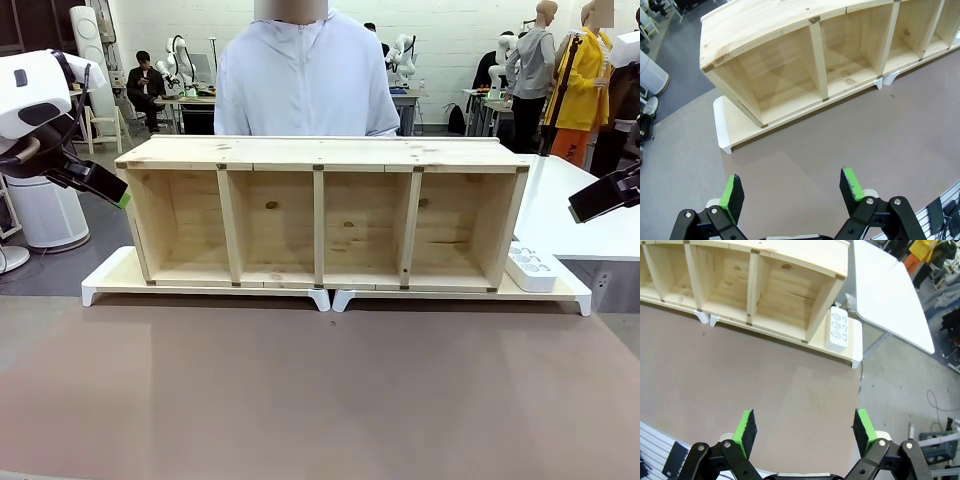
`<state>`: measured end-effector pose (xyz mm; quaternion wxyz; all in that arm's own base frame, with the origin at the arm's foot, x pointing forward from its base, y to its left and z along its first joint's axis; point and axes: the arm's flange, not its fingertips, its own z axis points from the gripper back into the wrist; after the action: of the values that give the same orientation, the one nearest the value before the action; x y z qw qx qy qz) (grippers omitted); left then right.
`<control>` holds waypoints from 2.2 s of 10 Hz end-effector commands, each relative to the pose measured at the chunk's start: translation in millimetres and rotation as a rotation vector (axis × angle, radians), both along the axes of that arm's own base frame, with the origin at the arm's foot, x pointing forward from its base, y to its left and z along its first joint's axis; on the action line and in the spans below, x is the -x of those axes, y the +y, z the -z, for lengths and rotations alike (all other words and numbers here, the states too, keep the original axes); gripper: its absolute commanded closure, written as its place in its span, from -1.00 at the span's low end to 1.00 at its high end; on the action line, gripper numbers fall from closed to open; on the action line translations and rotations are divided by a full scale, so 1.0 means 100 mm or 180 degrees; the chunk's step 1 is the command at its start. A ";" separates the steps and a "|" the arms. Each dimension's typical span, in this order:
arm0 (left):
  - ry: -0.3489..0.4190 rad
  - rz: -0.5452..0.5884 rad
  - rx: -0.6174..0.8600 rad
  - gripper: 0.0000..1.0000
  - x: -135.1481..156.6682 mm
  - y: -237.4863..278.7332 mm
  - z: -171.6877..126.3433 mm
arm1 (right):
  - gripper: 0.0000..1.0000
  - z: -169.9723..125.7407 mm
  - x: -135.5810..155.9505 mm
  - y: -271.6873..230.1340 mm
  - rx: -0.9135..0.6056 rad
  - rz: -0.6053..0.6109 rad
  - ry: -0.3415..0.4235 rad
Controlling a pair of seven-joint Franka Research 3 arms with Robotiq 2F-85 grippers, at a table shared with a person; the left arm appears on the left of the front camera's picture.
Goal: Perform cable management.
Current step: When the cord part of the Power Cable appears at the lower middle area of the table and stops, grasp the cord part of the Power Cable.
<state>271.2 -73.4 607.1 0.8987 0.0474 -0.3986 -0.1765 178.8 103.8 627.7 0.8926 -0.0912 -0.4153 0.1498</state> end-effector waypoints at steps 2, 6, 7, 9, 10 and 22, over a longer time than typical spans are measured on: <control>-0.0033 0.0009 -0.0022 -1.00 -0.02 0.00 -0.01 | -1.00 -0.01 0.00 -0.01 -0.0007 0.0019 -0.0014; -0.0033 0.0009 -0.0022 -1.00 -0.02 0.00 -0.01 | -1.00 -0.01 0.00 -0.01 -0.0007 0.0019 -0.0014; -0.0033 0.0009 -0.0022 -1.00 -0.02 0.00 -0.01 | -1.00 -0.01 0.00 -0.01 -0.0007 0.0019 -0.0014; -0.0033 0.0009 -0.0022 -1.00 -0.02 0.00 -0.01 | -1.00 -0.01 0.00 -0.01 -0.0007 0.0019 -0.0014; -0.0033 0.0009 -0.0022 -1.00 -0.02 0.00 -0.01 | -1.00 -0.01 0.00 -0.01 -0.0007 0.0019 -0.0014; -0.0033 0.0009 -0.0022 -1.00 -0.02 0.00 -0.01 | -1.00 -0.01 0.00 -0.01 -0.0007 0.0019 -0.0014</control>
<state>271.2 -73.4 607.1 0.8987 0.0474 -0.3986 -0.1765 178.8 103.8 627.7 0.8926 -0.0912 -0.4153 0.1498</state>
